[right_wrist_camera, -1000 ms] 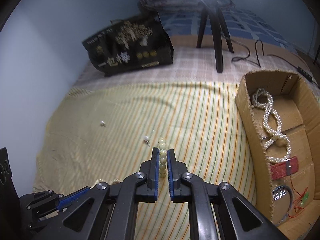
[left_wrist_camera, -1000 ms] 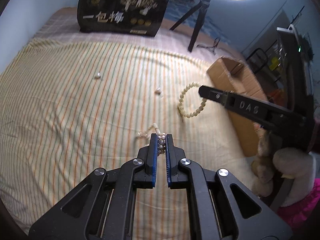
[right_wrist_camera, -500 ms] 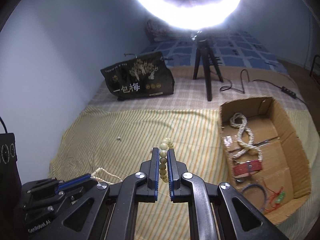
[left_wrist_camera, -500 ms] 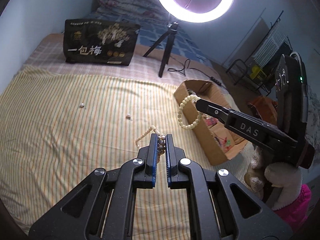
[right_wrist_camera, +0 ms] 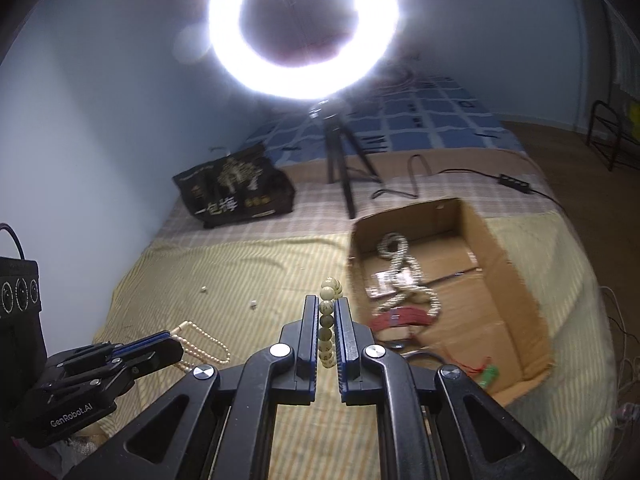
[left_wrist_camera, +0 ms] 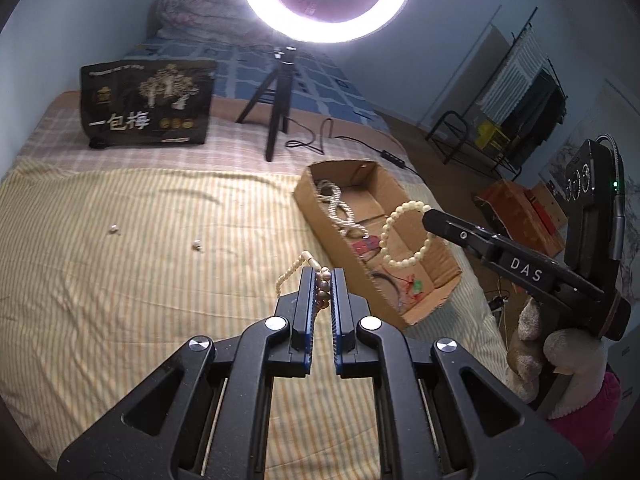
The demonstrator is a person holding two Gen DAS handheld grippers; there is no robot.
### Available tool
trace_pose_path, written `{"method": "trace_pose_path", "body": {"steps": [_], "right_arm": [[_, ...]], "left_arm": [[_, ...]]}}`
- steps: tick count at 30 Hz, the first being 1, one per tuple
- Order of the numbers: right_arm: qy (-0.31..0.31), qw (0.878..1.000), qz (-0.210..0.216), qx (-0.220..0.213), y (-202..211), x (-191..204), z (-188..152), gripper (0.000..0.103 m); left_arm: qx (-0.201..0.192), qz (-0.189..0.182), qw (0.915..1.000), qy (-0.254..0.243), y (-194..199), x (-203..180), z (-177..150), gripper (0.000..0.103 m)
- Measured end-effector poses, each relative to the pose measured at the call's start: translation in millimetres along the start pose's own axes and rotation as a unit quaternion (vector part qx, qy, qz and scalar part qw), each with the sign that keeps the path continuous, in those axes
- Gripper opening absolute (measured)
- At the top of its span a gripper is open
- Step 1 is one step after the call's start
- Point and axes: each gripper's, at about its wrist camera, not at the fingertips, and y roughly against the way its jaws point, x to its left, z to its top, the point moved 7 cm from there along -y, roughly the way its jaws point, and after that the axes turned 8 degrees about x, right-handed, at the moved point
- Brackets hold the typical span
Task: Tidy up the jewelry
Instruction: 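Carry the pink necklace with the left tool over the box while the right tool carries the bracelet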
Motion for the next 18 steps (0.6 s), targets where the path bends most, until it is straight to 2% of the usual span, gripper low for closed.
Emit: {"method": "trace_pose_path", "body": {"steps": [8, 18], "right_arm": [[-0.028, 0.999, -0.022, -0.015, 19, -41, 1, 0.005], [-0.061, 0.997, -0.038, -0.01, 14, -86, 0, 0.005]], "left_arm": [[0.004, -0.018, 0.9997, -0.018, -14, -34, 3, 0.005], [0.014, -0.037, 0.9983, -0.042, -40, -79, 5, 0.005]]}}
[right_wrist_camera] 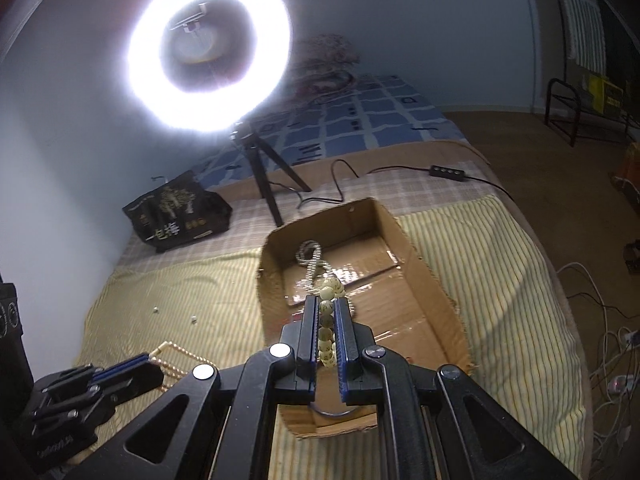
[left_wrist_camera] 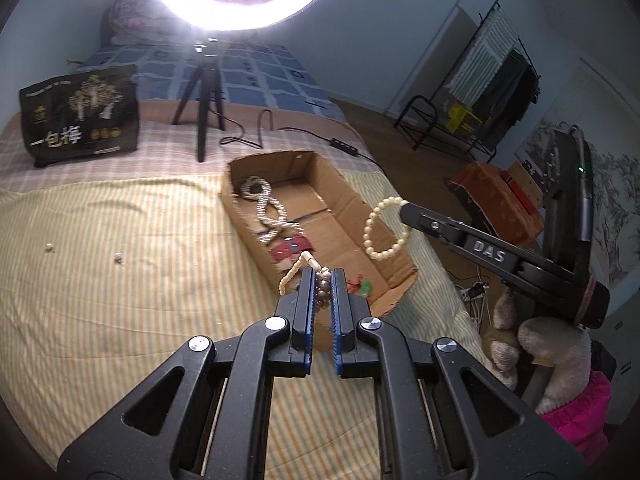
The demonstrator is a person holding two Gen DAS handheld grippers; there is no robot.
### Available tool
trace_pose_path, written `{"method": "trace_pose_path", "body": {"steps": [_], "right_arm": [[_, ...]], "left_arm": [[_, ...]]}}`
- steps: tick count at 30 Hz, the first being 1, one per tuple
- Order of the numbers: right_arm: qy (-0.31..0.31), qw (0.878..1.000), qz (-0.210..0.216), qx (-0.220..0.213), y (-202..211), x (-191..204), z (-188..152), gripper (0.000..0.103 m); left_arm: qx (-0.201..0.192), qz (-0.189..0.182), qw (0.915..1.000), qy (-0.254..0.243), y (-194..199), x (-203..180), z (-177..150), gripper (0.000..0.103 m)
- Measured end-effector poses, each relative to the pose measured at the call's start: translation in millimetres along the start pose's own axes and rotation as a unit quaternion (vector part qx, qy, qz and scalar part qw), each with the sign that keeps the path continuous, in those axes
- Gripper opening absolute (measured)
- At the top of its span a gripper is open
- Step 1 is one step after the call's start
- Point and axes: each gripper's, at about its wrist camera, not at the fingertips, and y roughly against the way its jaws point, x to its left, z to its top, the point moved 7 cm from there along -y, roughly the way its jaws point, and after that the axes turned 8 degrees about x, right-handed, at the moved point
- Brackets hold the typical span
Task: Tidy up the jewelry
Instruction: 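Carry the pink necklace with the left tool over the box while the right tool carries the bracelet, then open the left tool to drop the necklace in the box while the right tool drops the bracelet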
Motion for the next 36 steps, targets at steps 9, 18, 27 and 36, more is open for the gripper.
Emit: {"method": "trace_pose_path", "body": {"steps": [9, 18, 27, 36], "right_arm": [[-0.039, 0.999, 0.0, 0.005, -11, -32, 8, 0.005], [-0.057, 0.998, -0.001, 0.021, -27, -48, 9, 0.005], [-0.061, 0.998, -0.003, 0.025, -33, -52, 11, 0.005], [-0.056, 0.998, -0.005, 0.022, -35, -50, 10, 0.02]], "left_arm": [[0.019, -0.008, 0.9997, -0.008, -35, -24, 1, 0.005], [0.031, 0.007, 0.9993, -0.019, -59, -34, 0, 0.005], [0.03, 0.025, 0.9982, -0.045, -68, -42, -2, 0.005], [0.025, 0.029, 0.9978, -0.055, -67, -43, -1, 0.005]]}}
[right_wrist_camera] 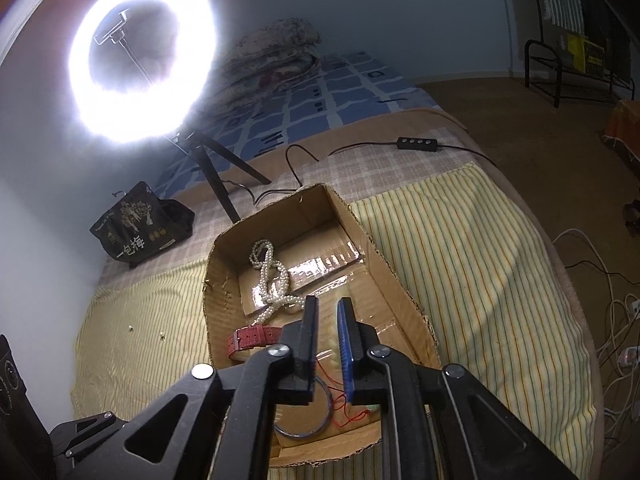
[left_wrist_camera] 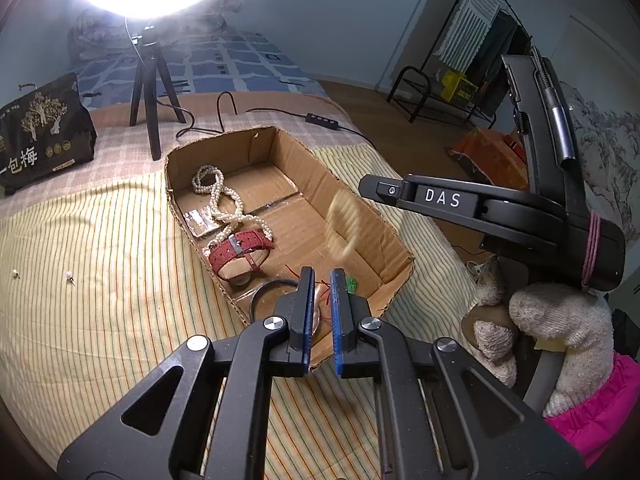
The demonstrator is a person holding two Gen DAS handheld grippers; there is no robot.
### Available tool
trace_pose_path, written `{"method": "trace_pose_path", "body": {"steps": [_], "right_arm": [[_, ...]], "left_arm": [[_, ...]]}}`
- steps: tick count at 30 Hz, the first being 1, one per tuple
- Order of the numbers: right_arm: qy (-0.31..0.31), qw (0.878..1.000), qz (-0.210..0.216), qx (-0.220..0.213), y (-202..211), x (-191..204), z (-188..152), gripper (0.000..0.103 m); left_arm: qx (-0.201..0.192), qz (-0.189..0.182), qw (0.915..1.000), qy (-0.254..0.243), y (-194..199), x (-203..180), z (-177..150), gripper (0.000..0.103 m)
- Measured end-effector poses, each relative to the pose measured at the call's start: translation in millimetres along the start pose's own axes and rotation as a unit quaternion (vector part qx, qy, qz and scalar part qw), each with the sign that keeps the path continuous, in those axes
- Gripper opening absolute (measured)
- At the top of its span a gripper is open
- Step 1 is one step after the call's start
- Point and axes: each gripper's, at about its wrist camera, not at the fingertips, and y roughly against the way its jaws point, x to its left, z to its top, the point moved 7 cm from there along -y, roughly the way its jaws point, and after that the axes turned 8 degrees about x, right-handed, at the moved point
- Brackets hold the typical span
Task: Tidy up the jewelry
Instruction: 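Open the left tool to drop the necklace in the box while the right tool drops the bracelet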
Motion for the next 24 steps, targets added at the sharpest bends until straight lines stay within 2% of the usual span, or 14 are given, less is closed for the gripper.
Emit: {"method": "trace_pose_path", "body": {"steps": [2, 3, 4, 5, 6, 7, 8, 10, 12, 16, 21, 24], "right_arm": [[0.001, 1.0, 0.0, -0.003, 1, 0, 0, 0.032], [0.002, 1.0, -0.003, -0.003, 1, 0, 0, 0.033], [0.002, 1.0, -0.006, -0.004, 0, 0, 0, 0.035], [0.002, 1.0, -0.01, -0.004, 0, -1, 0, 0.045], [0.001, 1.0, -0.015, -0.005, 0, -2, 0, 0.057], [0.0, 1.0, -0.017, -0.006, 1, -2, 0, 0.062], [0.0, 1.0, -0.022, -0.012, 2, -3, 1, 0.069], [0.0, 0.999, -0.026, -0.018, 5, -4, 3, 0.073], [-0.002, 0.999, -0.031, -0.022, 8, -6, 4, 0.084], [-0.002, 0.999, -0.044, -0.032, 13, -6, 5, 0.088], [0.007, 0.998, -0.058, -0.03, 13, -2, 5, 0.088], [0.011, 0.998, -0.061, -0.032, 15, -1, 4, 0.088]], "left_arm": [[0.003, 0.002, 1.0, -0.004, -1, -1, 0, 0.005], [0.005, 0.003, 1.0, -0.005, -1, -1, -1, 0.007], [0.005, 0.005, 1.0, -0.006, -1, -1, -2, 0.016], [0.005, 0.006, 0.9999, -0.008, -1, -1, -2, 0.032], [0.002, 0.008, 0.9999, -0.009, 1, -1, -3, 0.038], [0.0, 0.01, 0.9999, -0.01, 2, -1, -3, 0.043], [-0.002, 0.012, 0.9999, -0.01, 2, -1, -3, 0.043], [-0.002, 0.015, 0.9998, -0.012, 3, 1, -3, 0.043], [-0.001, 0.018, 0.9998, -0.01, 5, 3, -3, 0.043], [-0.002, 0.022, 0.9997, -0.011, 7, 7, -4, 0.054], [-0.007, 0.033, 0.9993, -0.019, 14, 10, -6, 0.055], [-0.007, 0.038, 0.999, -0.022, 18, 13, -8, 0.059]]}}
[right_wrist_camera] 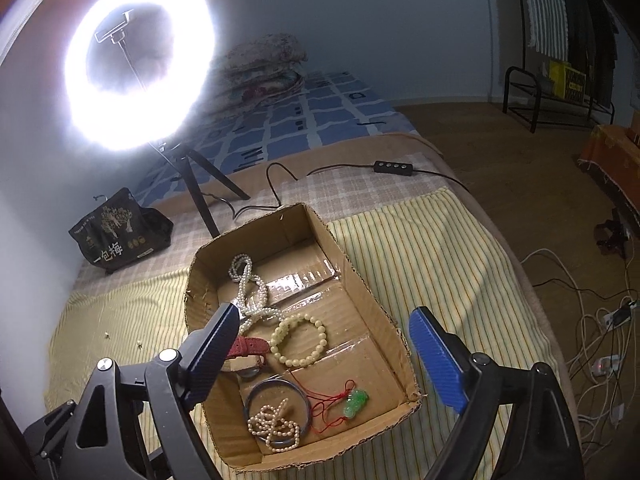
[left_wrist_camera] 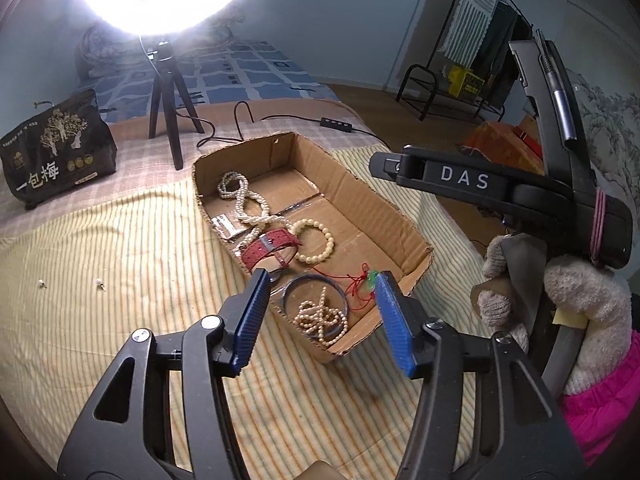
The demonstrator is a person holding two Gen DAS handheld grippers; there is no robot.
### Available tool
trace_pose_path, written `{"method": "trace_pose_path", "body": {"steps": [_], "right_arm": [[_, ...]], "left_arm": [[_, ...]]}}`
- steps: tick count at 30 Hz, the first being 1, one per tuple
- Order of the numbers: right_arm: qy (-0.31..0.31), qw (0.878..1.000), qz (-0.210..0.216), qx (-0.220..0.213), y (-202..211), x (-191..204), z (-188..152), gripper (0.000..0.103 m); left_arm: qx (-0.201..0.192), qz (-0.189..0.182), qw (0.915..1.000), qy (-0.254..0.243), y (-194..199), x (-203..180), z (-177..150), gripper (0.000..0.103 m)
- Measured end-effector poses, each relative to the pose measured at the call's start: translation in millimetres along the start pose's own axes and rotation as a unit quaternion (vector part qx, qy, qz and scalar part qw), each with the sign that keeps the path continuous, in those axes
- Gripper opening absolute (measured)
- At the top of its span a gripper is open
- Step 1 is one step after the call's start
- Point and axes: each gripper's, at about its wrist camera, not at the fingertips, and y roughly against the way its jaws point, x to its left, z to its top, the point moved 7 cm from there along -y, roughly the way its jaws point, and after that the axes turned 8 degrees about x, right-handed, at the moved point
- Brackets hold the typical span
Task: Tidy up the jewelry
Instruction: 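Open the left tool to drop the necklace in the box while the right tool drops the bracelet, then withdraw both tools from the box toward the two white pearl earrings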
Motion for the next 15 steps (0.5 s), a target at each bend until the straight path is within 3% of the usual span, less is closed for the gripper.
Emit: {"method": "trace_pose_path", "body": {"steps": [15], "right_arm": [[0.036, 0.999, 0.007, -0.032, 8, 38, 2, 0.089]], "left_arm": [[-0.009, 0.046, 0.9983, 0.034, 28, 70, -8, 0.06]]}}
